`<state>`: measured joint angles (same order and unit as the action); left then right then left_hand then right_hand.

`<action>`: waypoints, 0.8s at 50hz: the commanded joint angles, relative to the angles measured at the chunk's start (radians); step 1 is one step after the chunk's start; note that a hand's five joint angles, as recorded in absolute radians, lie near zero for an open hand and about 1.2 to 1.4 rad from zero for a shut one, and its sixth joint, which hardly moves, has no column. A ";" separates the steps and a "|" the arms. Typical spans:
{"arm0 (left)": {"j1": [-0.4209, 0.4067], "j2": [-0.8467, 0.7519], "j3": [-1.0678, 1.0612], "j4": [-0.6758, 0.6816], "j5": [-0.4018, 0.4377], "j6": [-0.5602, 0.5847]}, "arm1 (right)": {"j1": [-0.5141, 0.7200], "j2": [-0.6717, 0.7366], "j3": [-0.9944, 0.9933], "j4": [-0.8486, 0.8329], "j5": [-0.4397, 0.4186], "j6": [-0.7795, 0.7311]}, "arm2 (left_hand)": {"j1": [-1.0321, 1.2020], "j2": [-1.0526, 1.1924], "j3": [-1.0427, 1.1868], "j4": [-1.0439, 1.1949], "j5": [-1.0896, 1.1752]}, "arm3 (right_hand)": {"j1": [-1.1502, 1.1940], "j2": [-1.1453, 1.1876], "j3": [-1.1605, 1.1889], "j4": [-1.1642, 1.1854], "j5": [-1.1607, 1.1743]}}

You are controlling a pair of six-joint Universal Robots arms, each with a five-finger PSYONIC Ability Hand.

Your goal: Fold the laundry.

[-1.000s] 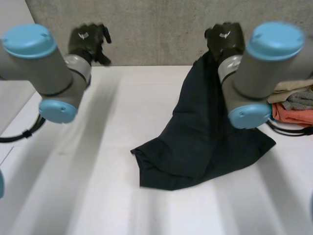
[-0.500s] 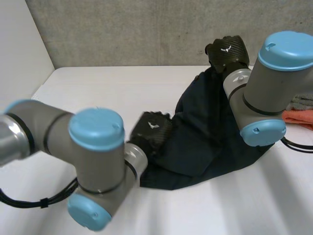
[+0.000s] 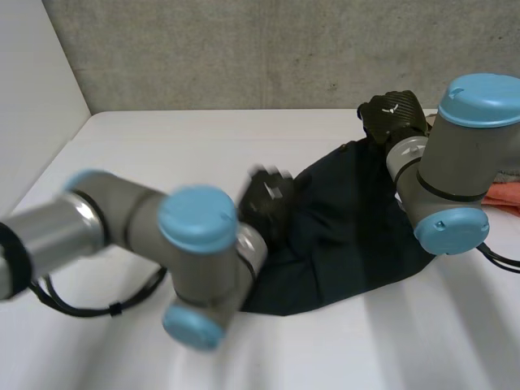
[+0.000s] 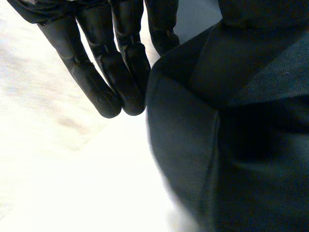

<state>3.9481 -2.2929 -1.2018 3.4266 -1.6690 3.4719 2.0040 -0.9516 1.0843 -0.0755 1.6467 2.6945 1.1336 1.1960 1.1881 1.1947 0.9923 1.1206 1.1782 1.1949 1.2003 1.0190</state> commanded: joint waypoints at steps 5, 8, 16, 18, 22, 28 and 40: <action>0.290 -0.167 0.446 0.220 0.072 -0.112 | -0.016 0.128 -0.118 -0.125 -0.076 0.010 | 0.263 0.200 0.208 0.202 0.229 | 0.276 0.218 0.201 0.196 0.203; 0.321 -0.319 0.684 0.134 0.061 -0.158 | -0.002 0.224 -0.191 -0.298 -0.030 0.018 | 0.263 0.200 0.208 0.202 0.229 | 0.276 0.218 0.201 0.196 0.203; 0.326 -0.479 0.933 0.017 0.084 -0.293 | 0.045 0.441 -0.403 -0.368 0.001 -0.059 | -0.959 -1.021 -1.014 -1.020 -0.992 | -0.946 -1.004 -1.020 -1.026 -1.019; 0.319 -0.456 0.887 0.020 0.090 -0.309 | 0.042 0.445 -0.415 -0.292 0.010 -0.077 | -0.959 -1.021 -1.014 -1.020 -0.992 | -0.946 -1.004 -1.020 -1.026 -1.019; 0.321 -0.389 0.765 0.040 0.084 -0.304 | 0.036 0.410 -0.394 -0.193 0.024 -0.045 | -0.959 -1.021 -1.014 -1.020 -0.992 | -0.946 -1.004 -1.020 -1.026 -1.019; 0.330 -0.238 0.527 0.072 0.041 -0.222 | 0.015 0.303 -0.314 -0.100 0.031 -0.048 | -0.959 -1.021 -1.014 -1.020 -0.992 | -0.946 -1.004 -1.020 -1.026 -1.019; 0.214 0.214 -0.152 -0.061 -0.003 -0.168 | -0.095 0.062 -0.078 0.212 -0.244 -0.151 | -0.768 -0.830 -0.822 -0.829 -0.801 | -0.770 -0.828 -0.845 -0.850 -0.843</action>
<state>4.2379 -2.2505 -1.0785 3.4620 -1.6794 3.3048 1.9691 -0.8071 0.9101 0.0367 1.5539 2.5978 0.2071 0.2191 0.2222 0.2138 0.0542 0.2264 0.2140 0.2148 0.2168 0.0503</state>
